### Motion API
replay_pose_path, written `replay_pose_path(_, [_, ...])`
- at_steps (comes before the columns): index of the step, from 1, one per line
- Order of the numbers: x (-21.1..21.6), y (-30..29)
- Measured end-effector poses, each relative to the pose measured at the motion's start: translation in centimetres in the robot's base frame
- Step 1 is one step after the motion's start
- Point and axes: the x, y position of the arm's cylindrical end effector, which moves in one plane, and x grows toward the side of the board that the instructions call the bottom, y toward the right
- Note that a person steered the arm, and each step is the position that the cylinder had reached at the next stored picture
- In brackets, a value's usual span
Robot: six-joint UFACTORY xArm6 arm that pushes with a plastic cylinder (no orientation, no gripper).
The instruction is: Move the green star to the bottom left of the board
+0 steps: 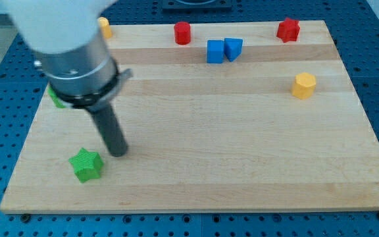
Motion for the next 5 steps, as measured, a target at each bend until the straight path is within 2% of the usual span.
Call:
replay_pose_path(1, [1.8,2.7])
replay_pose_path(2, [4.6,-0.7])
replay_pose_path(3, [4.8,-4.8])
replay_pose_path(4, [4.7,-6.1])
replay_pose_path(5, [4.6,-2.4])
